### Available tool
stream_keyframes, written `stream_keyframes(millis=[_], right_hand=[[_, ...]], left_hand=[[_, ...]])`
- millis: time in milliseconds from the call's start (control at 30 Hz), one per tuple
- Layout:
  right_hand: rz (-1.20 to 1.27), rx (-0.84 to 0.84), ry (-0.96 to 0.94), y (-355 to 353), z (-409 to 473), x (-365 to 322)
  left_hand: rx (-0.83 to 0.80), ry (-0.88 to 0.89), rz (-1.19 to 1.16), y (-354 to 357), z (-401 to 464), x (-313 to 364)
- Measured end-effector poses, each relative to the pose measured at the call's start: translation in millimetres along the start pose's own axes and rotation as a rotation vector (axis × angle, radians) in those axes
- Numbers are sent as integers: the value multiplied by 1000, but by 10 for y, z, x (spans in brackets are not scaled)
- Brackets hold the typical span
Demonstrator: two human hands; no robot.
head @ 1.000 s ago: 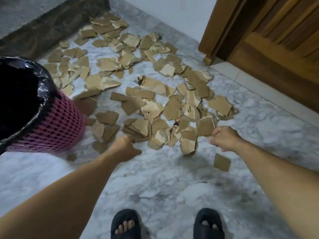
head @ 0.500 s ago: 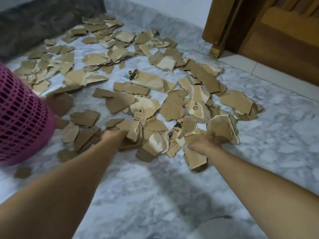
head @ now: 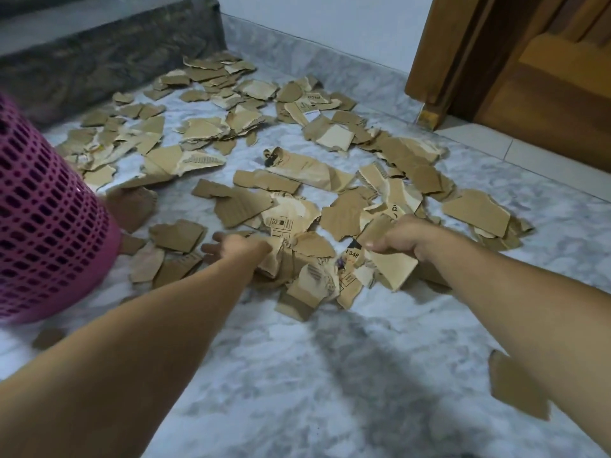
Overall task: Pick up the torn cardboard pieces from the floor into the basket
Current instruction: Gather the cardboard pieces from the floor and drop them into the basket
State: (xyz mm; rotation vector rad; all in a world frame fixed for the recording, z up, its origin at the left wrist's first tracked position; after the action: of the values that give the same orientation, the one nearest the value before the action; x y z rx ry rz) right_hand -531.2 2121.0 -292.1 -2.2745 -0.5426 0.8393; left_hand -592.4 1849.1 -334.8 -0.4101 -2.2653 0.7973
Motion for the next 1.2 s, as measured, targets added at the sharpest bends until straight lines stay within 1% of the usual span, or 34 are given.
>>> stream_keyframes(millis=[33, 100, 167, 233, 300, 400, 500, 600, 667, 700, 800, 867, 933, 1000, 1067, 1133, 1200], right_hand=[[46, -3, -2, 29, 25, -14], [29, 12, 0, 161, 67, -31], [-98, 74, 17, 299, 105, -46], [-270, 151, 54, 379, 110, -107], [-300, 125, 111, 424, 109, -149], [-253, 74, 113, 397, 57, -208], [-134, 85, 108, 420, 122, -184], [-96, 61, 100, 468, 141, -102], [-50, 43, 54, 491, 135, -56], [-59, 64, 32, 509, 157, -27], [-203, 173, 0, 570, 26, -76], [-218, 162, 5, 625, -66, -110], [-147, 121, -7, 668, -90, -113], [-93, 117, -40, 672, -124, -118], [-33, 133, -70, 646, -127, -114], [25, 118, -90, 613, -133, -100], [77, 92, -103, 580, -120, -78]], left_hand=[[-22, 51, 61, -52, -135, 36], [-59, 141, 256, -43, -229, 45], [-77, 207, 373, 23, -165, 1], [-75, 246, 381, 38, -111, -10], [-99, 257, 338, 30, -67, 0], [-142, 234, 199, 51, -13, 9], [-76, 147, 96, 61, -41, 31], [-22, 47, 13, 75, -87, 43], [15, 21, -11, 103, -117, 19], [19, 28, -40, 130, -117, -5], [-60, 55, -149, 166, -123, -96], [-127, 44, -188, 154, -170, -131], [-150, 61, -170, 189, -151, -156], [-182, 94, -159, 220, -173, -177], [-255, 96, -220, 181, -294, -170], [-331, 85, -315, 114, -380, -159], [-407, 72, -355, 77, -397, -159]])
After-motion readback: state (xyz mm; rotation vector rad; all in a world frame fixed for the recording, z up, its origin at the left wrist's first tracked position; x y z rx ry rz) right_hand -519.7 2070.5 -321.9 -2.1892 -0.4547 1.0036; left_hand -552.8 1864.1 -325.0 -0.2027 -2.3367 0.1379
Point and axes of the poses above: each hand's wrist, its own z-axis towards the middle knuckle, its own y-axis out of the palm, x = y × z, the point moved 1 cm from there along z, towards the middle knuckle, and after that the axes turned 8 degrees about -z, right-handed, at the moved point
